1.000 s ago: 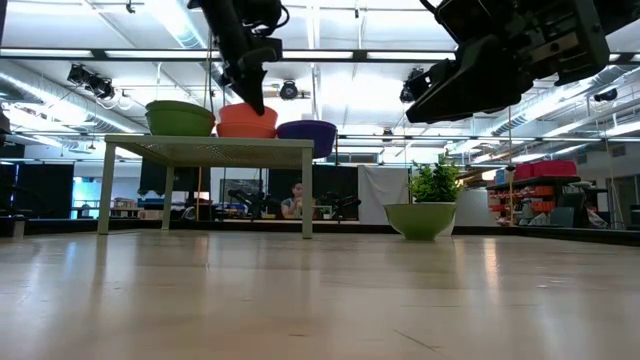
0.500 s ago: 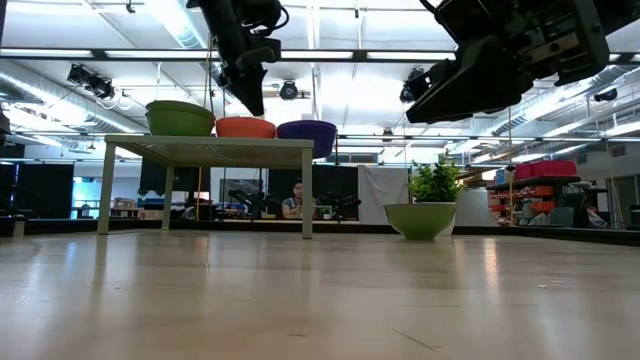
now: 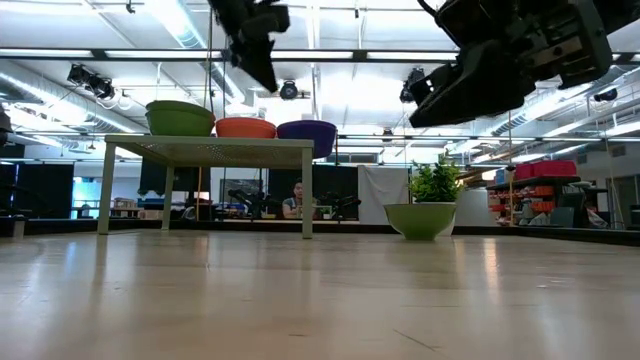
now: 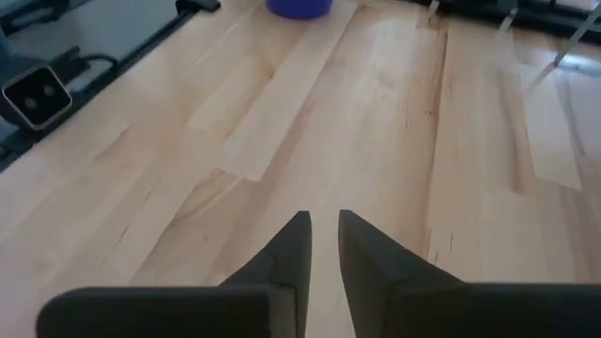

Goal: Pick & Place Mini bowls
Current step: Stack the blue bowl on top of the other blue bowls on the shelf

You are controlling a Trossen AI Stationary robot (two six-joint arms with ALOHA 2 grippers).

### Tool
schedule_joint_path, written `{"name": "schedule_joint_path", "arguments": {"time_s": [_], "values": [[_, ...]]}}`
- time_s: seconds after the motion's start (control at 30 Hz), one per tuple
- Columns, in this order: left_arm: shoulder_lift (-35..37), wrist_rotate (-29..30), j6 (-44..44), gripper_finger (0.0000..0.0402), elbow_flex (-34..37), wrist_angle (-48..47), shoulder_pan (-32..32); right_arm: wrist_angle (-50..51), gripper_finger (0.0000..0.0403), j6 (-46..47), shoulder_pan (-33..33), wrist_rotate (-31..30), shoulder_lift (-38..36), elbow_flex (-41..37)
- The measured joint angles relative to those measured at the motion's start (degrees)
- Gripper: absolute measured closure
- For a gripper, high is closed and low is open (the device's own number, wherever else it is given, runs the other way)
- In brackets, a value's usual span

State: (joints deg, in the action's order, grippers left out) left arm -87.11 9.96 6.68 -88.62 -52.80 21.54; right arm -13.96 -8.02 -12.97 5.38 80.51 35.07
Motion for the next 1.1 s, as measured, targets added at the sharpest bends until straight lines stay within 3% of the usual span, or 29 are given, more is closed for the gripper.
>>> {"name": "schedule_joint_path", "arguments": {"time_s": [0.1, 0.23, 0.33, 0.47, 0.6, 0.73, 0.8, 0.97, 1.1], "values": [[0.0, 0.2, 0.0, 0.0355, 0.6, 2.5, -5.4, 1.6, 0.0344, 0.3, 0.0, -0.2, 0.0, 0.0], [1.0, 0.8, -0.1, 0.0392, 8.9, 13.0, -13.3, 3.7, 0.0344, 1.5, -0.3, -3.0, 0.0, 0.0], [2.3, 3.0, -3.8, 0.0395, 16.3, 21.6, -20.2, 4.8, 0.0344, 1.5, -0.4, -3.8, 0.0, 0.0], [2.1, 6.4, -12.8, 0.0389, 22.9, 24.0, -31.8, 4.1, 0.0344, 1.5, -0.4, -4.5, 0.0, 0.0], [2.2, 4.7, -27.9, 0.0396, 25.2, 23.8, -43.4, 3.0, 0.0344, 1.4, -0.3, -4.5, 0.0, 0.0], [1.9, -3.3, -44.1, 0.0395, 25.3, 23.8, -52.3, 1.4, 0.0344, 1.3, -0.3, -4.5, 0.0, 0.0], [1.9, -3.7, -54.1, 0.0385, 25.3, 23.5, -55.8, 0.4, 0.0344, 0.5, -0.3, -4.5, 0.0, 0.0], [1.7, 0.1, -80.4, 0.0329, 25.3, 16.9, -61.3, -3.0, 0.0344, -3.6, -0.3, -4.5, 0.0, 0.0], [-0.1, -4.3, -100.1, 0.0266, 25.3, 12.4, -64.6, -6.7, 0.0344, -7.8, -0.3, -4.5, 0.0, 0.0]]}}
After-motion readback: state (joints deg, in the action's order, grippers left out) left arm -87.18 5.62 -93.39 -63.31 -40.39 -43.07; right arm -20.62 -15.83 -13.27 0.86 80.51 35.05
